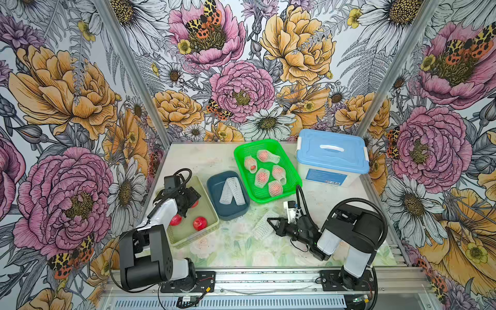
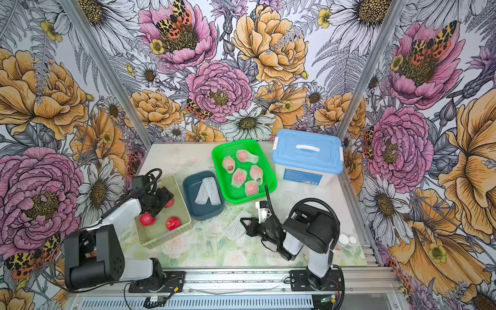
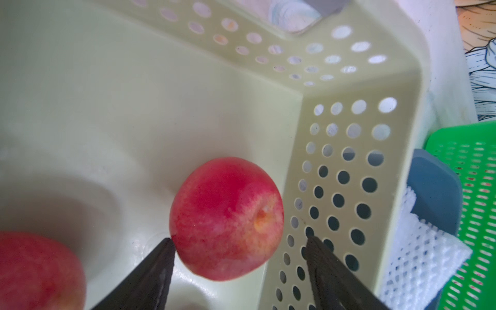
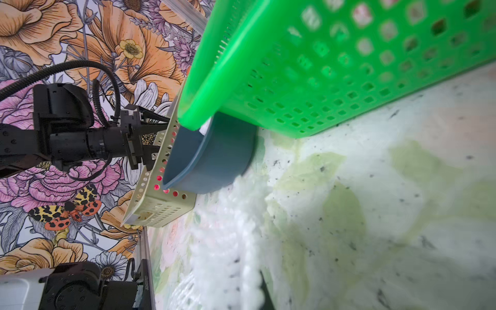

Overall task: Remove foam nets from apples
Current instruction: Place the apple in the basket.

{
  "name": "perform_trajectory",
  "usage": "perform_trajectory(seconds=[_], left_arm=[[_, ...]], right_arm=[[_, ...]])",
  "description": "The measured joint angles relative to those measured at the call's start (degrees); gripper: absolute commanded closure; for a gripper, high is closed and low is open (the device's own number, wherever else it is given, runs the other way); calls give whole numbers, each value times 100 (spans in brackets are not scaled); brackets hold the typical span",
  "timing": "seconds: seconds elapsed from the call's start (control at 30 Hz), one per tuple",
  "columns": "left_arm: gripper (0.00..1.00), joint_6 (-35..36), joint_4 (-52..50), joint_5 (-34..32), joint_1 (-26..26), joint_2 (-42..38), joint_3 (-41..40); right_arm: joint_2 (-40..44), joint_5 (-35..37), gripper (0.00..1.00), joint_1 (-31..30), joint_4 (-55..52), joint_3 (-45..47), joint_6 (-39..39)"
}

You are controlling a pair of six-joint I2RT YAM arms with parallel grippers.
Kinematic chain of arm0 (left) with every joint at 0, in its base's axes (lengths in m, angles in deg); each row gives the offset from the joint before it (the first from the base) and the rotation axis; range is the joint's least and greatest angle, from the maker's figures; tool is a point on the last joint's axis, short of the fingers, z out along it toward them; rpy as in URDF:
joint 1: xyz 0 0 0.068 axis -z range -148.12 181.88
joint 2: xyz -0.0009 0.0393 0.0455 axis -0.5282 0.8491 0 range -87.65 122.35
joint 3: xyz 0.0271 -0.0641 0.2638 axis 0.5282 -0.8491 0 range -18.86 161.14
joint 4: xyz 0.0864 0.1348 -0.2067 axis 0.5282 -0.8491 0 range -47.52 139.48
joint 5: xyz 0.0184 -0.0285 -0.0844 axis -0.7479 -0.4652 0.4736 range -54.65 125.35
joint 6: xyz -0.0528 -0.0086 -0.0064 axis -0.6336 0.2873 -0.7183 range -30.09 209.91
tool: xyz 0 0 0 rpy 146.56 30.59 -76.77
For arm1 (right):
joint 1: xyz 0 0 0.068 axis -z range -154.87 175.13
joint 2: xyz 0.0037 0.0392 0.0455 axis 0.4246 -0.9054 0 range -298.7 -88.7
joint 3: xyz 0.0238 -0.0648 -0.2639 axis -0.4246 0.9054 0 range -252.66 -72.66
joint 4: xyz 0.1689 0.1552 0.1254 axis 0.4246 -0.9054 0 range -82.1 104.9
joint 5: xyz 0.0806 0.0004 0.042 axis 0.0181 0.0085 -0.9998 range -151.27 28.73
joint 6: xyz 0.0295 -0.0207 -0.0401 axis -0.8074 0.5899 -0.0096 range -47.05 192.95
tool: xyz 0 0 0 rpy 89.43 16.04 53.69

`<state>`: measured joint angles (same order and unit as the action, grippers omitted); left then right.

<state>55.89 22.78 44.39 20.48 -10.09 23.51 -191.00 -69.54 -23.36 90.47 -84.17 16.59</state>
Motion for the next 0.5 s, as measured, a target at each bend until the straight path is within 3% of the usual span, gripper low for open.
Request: perform_trajectory(seconds=[0.17,0.33,0.5], left_arm=[[9,101,-225,57,-33,-291,186],[5,238,-463,243,-260,-796,391],[3,448,-667,581,-470,-1032,501]], right_arm=[[782,9,100,-205,-852,-203,308],[2144,46,100,-485,-2918,-1084,927],[2695,-96,100,-201,-4769,-2369,1464]])
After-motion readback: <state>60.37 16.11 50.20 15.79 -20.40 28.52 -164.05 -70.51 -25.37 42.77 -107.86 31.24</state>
